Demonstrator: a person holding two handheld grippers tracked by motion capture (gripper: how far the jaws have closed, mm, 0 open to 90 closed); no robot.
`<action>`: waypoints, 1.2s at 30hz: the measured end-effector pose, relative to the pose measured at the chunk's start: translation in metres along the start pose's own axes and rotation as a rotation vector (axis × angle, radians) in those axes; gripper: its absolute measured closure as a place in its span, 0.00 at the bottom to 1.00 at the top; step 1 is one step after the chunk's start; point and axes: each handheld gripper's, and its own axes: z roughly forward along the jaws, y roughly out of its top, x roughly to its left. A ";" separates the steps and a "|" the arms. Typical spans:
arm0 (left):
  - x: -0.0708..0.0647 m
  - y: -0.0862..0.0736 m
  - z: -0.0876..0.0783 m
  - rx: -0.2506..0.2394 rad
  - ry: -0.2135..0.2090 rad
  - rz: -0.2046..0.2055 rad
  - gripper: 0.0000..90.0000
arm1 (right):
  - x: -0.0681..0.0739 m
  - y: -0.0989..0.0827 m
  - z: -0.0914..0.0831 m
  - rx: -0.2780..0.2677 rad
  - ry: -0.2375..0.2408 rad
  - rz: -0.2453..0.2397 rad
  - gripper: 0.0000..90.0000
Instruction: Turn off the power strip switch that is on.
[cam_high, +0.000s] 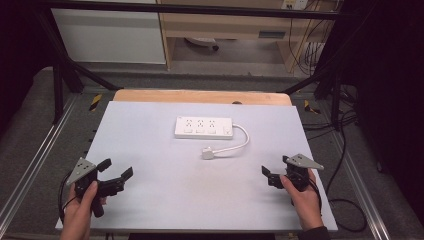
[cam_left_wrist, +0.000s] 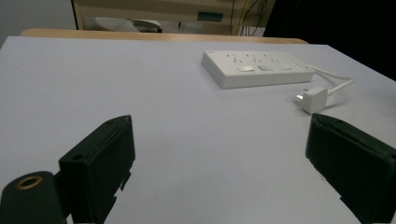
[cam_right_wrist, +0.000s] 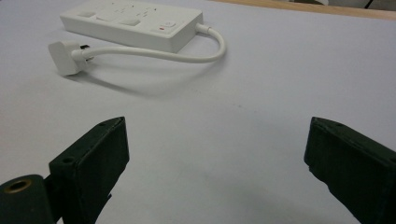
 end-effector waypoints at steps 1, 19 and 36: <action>0.000 0.000 0.001 0.002 0.001 0.006 0.09 | 0.000 0.000 0.000 -0.001 0.003 0.000 0.08; -0.004 -0.001 0.005 0.038 -0.024 0.026 0.08 | 0.005 0.005 -0.003 -0.036 0.022 -0.010 0.05; -0.004 -0.002 0.005 0.048 -0.027 0.029 0.07 | 0.012 0.021 -0.013 -0.095 0.048 0.001 0.04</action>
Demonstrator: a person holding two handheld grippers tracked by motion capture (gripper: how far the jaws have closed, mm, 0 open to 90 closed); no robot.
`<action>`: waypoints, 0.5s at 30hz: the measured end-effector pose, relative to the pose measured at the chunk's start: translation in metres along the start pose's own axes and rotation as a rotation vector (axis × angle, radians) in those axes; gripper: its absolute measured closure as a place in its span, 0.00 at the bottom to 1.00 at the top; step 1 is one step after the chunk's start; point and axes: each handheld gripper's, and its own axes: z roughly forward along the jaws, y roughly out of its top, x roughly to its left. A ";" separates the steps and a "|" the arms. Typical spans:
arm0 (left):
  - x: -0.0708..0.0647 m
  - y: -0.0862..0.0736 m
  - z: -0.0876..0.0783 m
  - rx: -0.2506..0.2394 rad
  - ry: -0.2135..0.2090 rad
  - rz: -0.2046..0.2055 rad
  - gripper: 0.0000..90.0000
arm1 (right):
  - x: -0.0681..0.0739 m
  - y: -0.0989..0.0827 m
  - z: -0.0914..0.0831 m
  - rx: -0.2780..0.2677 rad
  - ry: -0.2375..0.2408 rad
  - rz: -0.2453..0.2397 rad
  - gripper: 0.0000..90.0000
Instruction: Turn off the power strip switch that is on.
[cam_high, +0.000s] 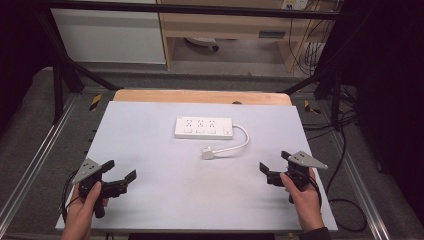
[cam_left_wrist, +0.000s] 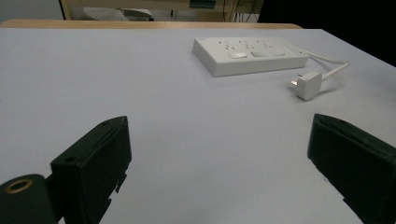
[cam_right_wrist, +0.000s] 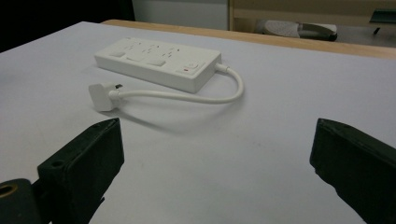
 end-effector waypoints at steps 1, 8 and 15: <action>0.000 0.000 0.000 0.000 -0.002 -0.001 0.07 | 0.000 0.003 -0.001 -0.003 0.000 -0.002 0.03; -0.001 0.000 0.000 0.007 -0.001 0.005 0.07 | -0.002 0.017 0.001 -0.005 0.023 0.020 0.03; -0.001 -0.001 0.001 0.011 0.004 0.001 0.07 | 0.003 0.026 0.010 0.001 0.053 0.020 0.03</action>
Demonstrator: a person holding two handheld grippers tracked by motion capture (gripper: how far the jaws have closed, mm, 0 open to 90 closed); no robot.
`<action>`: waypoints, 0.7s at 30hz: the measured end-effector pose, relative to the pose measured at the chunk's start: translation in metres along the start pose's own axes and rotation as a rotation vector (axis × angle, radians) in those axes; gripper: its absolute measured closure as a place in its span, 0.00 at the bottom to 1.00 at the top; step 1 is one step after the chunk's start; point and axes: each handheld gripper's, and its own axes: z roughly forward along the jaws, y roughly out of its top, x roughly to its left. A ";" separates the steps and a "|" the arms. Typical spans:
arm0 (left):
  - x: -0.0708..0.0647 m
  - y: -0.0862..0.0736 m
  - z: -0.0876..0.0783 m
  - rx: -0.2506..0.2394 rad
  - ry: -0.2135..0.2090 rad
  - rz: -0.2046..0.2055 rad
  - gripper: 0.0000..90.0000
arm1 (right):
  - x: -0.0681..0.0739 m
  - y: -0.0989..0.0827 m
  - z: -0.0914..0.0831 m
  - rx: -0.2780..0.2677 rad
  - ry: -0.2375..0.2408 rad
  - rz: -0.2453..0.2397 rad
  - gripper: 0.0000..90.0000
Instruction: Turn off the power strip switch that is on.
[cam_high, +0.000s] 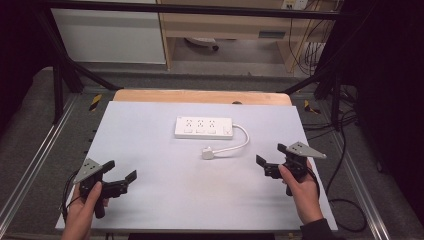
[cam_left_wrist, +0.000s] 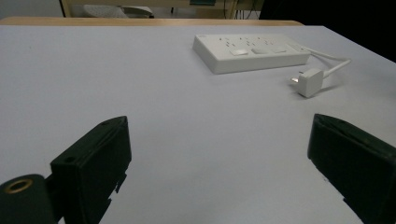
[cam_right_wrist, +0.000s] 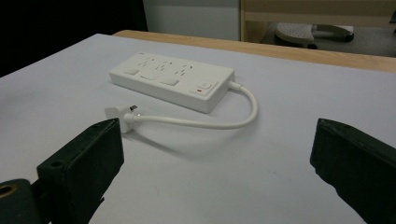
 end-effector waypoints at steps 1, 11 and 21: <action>0.000 0.000 0.000 0.000 0.000 0.001 0.07 | 0.001 0.004 0.004 0.007 0.000 -0.003 0.03; 0.001 0.000 0.000 0.005 0.001 0.001 0.07 | 0.002 0.027 0.021 0.011 0.001 -0.016 0.04; 0.000 0.000 0.000 0.006 0.000 0.009 0.07 | 0.006 0.041 0.040 0.032 0.010 -0.030 0.04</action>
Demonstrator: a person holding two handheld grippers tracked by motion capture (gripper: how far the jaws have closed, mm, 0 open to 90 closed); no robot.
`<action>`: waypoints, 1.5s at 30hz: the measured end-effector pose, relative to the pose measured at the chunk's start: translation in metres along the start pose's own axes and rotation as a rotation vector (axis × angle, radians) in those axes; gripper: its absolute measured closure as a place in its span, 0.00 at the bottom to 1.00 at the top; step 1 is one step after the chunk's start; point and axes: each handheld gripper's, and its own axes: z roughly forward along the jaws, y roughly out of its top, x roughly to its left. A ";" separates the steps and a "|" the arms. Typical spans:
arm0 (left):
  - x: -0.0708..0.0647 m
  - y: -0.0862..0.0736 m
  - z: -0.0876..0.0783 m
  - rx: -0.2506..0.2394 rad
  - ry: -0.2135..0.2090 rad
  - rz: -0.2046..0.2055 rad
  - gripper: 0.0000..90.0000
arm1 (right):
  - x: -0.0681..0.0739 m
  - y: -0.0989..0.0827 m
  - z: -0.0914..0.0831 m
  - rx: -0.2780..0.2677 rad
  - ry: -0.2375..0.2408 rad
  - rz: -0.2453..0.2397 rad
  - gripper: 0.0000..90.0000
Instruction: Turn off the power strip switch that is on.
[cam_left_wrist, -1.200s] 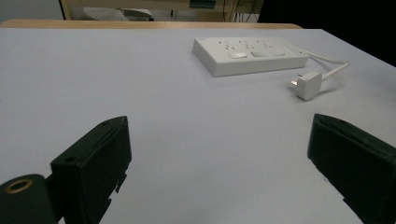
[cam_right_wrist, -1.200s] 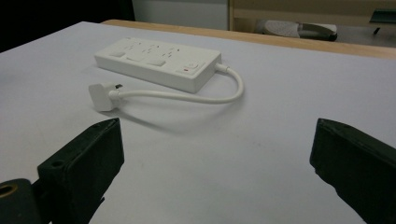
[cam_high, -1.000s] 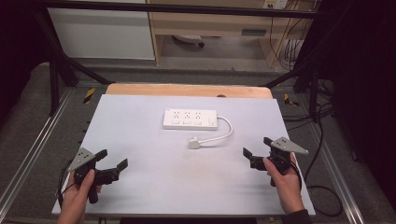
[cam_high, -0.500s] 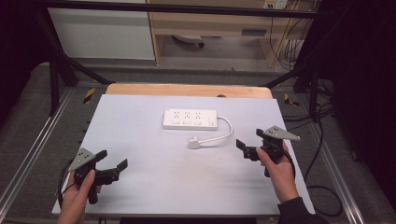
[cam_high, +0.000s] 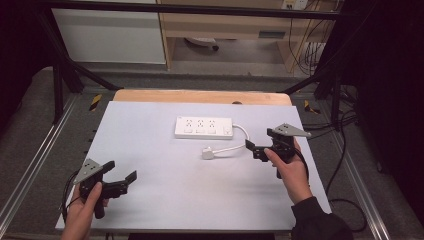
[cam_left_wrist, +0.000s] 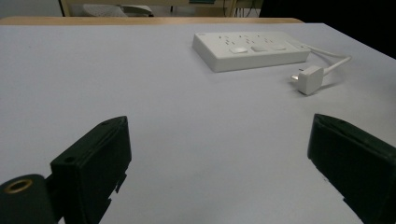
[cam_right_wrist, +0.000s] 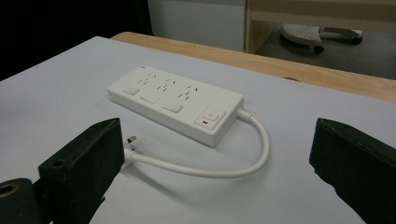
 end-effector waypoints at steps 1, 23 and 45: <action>0.000 0.000 0.000 0.000 0.000 0.000 0.07 | 0.000 0.001 0.002 0.004 -0.001 -0.001 0.04; 0.001 -0.001 0.000 0.009 0.002 0.001 0.07 | 0.010 0.027 0.042 0.086 -0.002 -0.037 0.14; 0.001 -0.001 0.001 0.013 0.000 -0.002 0.07 | 0.015 0.047 0.080 0.223 0.024 -0.105 0.40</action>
